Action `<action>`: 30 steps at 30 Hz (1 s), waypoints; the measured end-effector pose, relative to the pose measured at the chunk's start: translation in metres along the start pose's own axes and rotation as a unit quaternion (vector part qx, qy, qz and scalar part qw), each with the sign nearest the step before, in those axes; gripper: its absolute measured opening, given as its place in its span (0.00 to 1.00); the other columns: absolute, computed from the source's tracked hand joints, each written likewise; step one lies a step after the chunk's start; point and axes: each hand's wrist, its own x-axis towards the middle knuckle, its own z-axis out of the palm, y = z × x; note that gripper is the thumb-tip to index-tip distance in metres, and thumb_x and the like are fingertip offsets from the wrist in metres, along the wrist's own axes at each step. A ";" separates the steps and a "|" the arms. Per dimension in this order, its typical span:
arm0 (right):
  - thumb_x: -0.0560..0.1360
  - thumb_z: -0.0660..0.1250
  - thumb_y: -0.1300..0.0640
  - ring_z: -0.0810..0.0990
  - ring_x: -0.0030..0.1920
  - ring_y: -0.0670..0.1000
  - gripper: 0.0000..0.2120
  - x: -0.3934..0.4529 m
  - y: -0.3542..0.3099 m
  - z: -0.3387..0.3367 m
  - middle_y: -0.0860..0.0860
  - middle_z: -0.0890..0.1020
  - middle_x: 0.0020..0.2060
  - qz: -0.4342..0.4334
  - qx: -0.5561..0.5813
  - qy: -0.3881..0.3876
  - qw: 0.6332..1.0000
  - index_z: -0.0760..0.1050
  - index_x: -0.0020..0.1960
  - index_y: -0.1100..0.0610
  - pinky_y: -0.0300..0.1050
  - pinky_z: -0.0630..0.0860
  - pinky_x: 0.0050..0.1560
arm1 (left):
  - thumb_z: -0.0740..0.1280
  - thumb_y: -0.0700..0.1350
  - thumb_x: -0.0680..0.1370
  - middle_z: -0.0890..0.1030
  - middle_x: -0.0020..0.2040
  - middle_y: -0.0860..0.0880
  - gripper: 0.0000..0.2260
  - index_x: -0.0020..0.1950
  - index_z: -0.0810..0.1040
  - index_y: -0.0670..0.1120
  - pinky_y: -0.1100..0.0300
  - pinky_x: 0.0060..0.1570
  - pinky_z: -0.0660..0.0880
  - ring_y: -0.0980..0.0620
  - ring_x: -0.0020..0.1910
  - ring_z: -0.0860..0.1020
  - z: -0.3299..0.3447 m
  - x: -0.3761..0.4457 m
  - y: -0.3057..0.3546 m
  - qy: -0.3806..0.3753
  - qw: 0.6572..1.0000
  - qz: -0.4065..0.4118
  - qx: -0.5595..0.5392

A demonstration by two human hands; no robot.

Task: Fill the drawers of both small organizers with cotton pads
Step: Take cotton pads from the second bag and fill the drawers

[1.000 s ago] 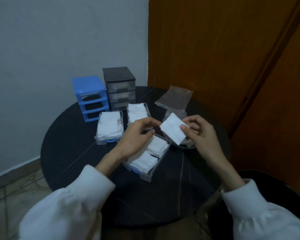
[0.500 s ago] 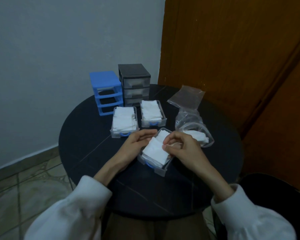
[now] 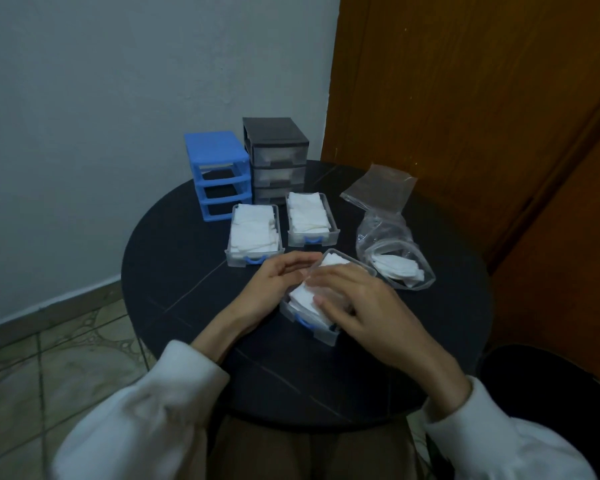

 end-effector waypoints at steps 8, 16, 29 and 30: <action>0.76 0.44 0.40 0.54 0.74 0.43 0.32 -0.013 0.004 0.019 0.48 0.56 0.75 -0.057 -0.124 -0.115 0.984 0.53 0.76 0.53 0.29 0.36 0.66 | 0.58 0.32 0.78 0.81 0.56 0.46 0.14 0.61 0.75 0.41 0.66 0.54 0.75 0.56 0.54 0.80 0.000 0.001 0.002 -0.015 1.000 -0.013 -0.023; 0.79 0.44 0.42 0.53 0.72 0.38 0.28 -0.014 0.012 0.026 0.47 0.59 0.74 -0.079 -0.090 -0.087 0.989 0.56 0.75 0.53 0.27 0.38 0.67 | 0.58 0.32 0.78 0.80 0.59 0.44 0.14 0.62 0.75 0.41 0.64 0.57 0.75 0.54 0.56 0.79 0.000 0.001 0.002 -0.015 0.999 -0.019 -0.024; 0.73 0.68 0.61 0.76 0.49 0.44 0.15 -0.035 0.078 -0.025 0.49 0.79 0.53 0.106 -0.126 0.124 0.979 0.74 0.59 0.53 0.33 0.68 0.48 | 0.62 0.31 0.77 0.78 0.58 0.51 0.14 0.57 0.76 0.47 0.70 0.60 0.70 0.61 0.58 0.75 0.023 0.033 0.034 0.000 0.987 0.088 0.136; 0.73 0.68 0.60 0.76 0.52 0.45 0.18 -0.034 0.081 -0.028 0.49 0.78 0.56 0.113 -0.150 0.098 0.977 0.73 0.62 0.53 0.35 0.69 0.49 | 0.62 0.32 0.77 0.78 0.58 0.51 0.15 0.59 0.76 0.47 0.70 0.60 0.70 0.62 0.58 0.75 0.031 0.037 0.036 -0.029 0.983 0.091 0.159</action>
